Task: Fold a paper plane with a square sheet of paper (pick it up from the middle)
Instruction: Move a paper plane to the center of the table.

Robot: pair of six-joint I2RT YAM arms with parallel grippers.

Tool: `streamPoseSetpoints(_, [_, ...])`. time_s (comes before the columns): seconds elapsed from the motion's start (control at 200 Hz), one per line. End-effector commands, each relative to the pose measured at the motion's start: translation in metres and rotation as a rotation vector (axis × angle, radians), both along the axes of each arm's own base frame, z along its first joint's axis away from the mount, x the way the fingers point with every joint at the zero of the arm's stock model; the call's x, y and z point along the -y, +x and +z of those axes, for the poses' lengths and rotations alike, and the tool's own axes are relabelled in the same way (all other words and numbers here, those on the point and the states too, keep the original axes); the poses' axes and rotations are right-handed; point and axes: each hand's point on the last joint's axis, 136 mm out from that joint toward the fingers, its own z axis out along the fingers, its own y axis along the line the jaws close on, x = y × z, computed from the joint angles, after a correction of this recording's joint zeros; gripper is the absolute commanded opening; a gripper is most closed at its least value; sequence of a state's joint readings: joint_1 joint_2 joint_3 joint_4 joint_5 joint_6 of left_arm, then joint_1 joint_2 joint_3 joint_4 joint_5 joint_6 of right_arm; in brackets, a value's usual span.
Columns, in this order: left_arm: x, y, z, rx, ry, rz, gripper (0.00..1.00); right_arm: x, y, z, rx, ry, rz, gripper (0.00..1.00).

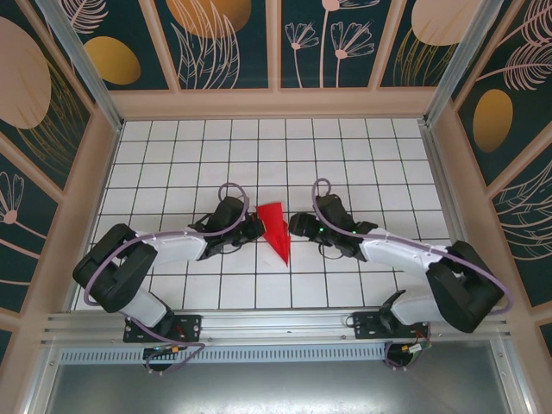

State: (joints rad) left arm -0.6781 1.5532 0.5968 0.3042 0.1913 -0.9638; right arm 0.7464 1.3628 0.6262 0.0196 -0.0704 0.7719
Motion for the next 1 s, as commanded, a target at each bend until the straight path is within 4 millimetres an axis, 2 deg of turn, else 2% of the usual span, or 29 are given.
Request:
streamPoseSetpoints(0.0, [-0.001, 0.005, 0.003, 0.02, -0.037, 0.019, 0.0, -0.028, 0.003, 0.003, 0.038, -0.019, 0.103, 0.64])
streamPoseSetpoints(0.115, [-0.006, 0.004, -0.005, 0.006, -0.019, 0.029, 0.0, -0.045, 0.0, -0.005, 0.025, -0.047, 0.172, 0.59])
streamPoseSetpoints(0.27, [-0.011, 0.002, -0.013, -0.015, 0.007, 0.04, 0.0, -0.052, -0.001, -0.018, -0.01, -0.081, 0.193, 0.6])
streamPoseSetpoints(0.42, [-0.01, 0.003, -0.011, -0.01, 0.003, 0.036, 0.0, -0.065, -0.011, -0.017, -0.022, -0.049, 0.259, 0.57])
streamPoseSetpoints(0.656, [-0.009, 0.003, -0.01, -0.009, 0.005, 0.033, 0.0, -0.068, -0.021, -0.016, -0.037, -0.048, 0.285, 0.51])
streamPoseSetpoints(0.891, [-0.009, 0.004, -0.009, -0.007, 0.006, 0.032, 0.0, -0.067, -0.026, -0.015, -0.039, -0.06, 0.289, 0.5])
streamPoseSetpoints(0.996, [-0.009, 0.003, -0.009, -0.008, 0.006, 0.029, 0.0, -0.07, -0.024, -0.02, -0.046, -0.074, 0.297, 0.42])
